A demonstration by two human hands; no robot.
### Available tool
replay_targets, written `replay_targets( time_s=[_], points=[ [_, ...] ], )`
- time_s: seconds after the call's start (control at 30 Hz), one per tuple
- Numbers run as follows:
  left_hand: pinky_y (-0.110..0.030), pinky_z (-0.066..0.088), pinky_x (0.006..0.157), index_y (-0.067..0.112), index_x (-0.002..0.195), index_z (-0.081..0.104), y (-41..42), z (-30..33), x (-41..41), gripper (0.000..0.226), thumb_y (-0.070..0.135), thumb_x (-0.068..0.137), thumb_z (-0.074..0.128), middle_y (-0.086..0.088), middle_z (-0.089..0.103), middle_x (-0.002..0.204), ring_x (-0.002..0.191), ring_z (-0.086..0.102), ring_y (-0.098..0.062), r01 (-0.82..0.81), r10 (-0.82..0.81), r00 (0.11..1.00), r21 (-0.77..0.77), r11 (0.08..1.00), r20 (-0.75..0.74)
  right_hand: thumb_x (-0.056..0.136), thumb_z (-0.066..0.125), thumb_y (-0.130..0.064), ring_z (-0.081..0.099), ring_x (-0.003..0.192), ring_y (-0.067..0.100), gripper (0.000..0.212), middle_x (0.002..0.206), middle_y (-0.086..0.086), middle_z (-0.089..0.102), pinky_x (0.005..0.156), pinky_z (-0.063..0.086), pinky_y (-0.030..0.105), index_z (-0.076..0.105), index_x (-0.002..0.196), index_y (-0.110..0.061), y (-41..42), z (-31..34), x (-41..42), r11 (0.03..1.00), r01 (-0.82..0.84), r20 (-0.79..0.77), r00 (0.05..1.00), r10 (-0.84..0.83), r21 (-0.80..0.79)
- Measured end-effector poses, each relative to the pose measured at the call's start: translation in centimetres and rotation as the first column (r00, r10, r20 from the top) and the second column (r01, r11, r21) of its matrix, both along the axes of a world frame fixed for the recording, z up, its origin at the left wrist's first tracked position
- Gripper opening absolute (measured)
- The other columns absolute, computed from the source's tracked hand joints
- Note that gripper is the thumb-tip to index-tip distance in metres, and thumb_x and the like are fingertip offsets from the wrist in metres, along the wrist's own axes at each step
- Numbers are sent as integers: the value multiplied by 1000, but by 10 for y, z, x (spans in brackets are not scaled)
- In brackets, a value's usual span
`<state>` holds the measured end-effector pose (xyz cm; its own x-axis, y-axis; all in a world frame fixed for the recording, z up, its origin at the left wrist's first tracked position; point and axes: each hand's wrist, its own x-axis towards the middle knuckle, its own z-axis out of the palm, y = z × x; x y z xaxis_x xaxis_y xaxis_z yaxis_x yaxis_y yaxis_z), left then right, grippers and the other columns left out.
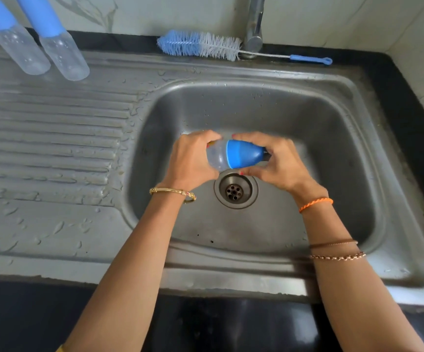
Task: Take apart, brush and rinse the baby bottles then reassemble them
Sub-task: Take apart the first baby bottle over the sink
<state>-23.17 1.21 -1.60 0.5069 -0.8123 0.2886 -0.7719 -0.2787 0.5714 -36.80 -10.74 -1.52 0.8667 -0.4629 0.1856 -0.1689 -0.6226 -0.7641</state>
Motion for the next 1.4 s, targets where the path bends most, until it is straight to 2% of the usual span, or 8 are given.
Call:
replay_targets(
  time_s=[0.17, 0.4, 0.6, 0.83, 0.97, 1.13, 1.23, 1.4],
  points=[
    [-30, 41, 69, 6, 98, 65, -9, 1, 6, 51, -4, 49, 75, -10, 66, 89, 80, 59, -31, 33, -44, 991, 83, 996, 128, 69, 82, -20, 60, 97, 7, 53, 107, -8, 63, 86, 50, 23, 62, 118, -16, -1, 5, 10, 992, 64, -86, 995, -55, 111],
    [-30, 35, 85, 13, 89, 64, -20, -9, 5, 33, 11, 63, 46, -2, 67, 87, 90, 49, -19, 221, -127, 879, -157, 963, 460, 81, 71, -24, 55, 51, 6, 16, 64, 3, 57, 49, 50, 18, 60, 75, -14, 2, 14, 11, 832, 157, -349, 936, 47, 533],
    [-23, 37, 61, 15, 85, 66, -21, -10, 3, 52, -2, 37, 74, 1, 66, 73, 69, 60, -28, 85, -87, 942, 21, 996, 323, 70, 78, -34, 45, 59, 14, 31, 65, -5, 48, 51, 32, 17, 57, 82, -16, 0, 5, 13, 995, 94, -397, 914, -78, 21],
    [-29, 39, 69, 23, 110, 61, -16, 2, 3, 55, 10, 58, 74, 1, 63, 98, 97, 55, -26, -77, 52, 994, 264, 961, 101, 78, 68, -23, 52, 111, 25, 56, 124, -1, 56, 78, 44, 35, 49, 130, -20, 9, 2, 20, 914, 12, -352, 921, -169, -406],
    [-29, 44, 73, 23, 119, 59, -14, 4, 11, 72, 14, 50, 81, -1, 65, 98, 92, 58, -26, -51, 62, 998, 363, 930, -19, 51, 81, 2, 63, 94, 29, 72, 109, 2, 67, 51, 55, 36, 64, 117, -19, 15, -4, 23, 814, 29, -78, 993, -91, -580],
    [-27, 32, 73, 15, 98, 63, -10, -7, 24, 48, 8, 51, 73, -1, 64, 88, 90, 48, -21, 90, -133, 964, 188, 978, 231, 66, 82, -25, 56, 102, 17, 76, 109, -6, 58, 86, 41, 24, 48, 134, -23, 23, 5, 31, 985, 146, -367, 925, -103, 92],
    [-28, 31, 78, 17, 84, 59, -15, -13, 23, 34, 18, 50, 65, 2, 59, 77, 90, 44, -17, 205, -196, 888, 24, 978, 417, 75, 75, -21, 58, 66, 15, 31, 81, 7, 60, 64, 49, 25, 60, 99, -7, 28, 13, 31, 727, 260, -436, 898, 60, 636],
    [-28, 31, 77, 16, 83, 61, -15, -20, 22, 50, -4, 38, 70, 1, 63, 77, 89, 45, -19, 164, -142, 896, -17, 986, 420, 66, 77, -22, 55, 58, 18, 23, 61, 1, 55, 50, 44, 22, 61, 79, -11, 27, 14, 32, 901, 334, -531, 835, -146, 278]
  ],
)
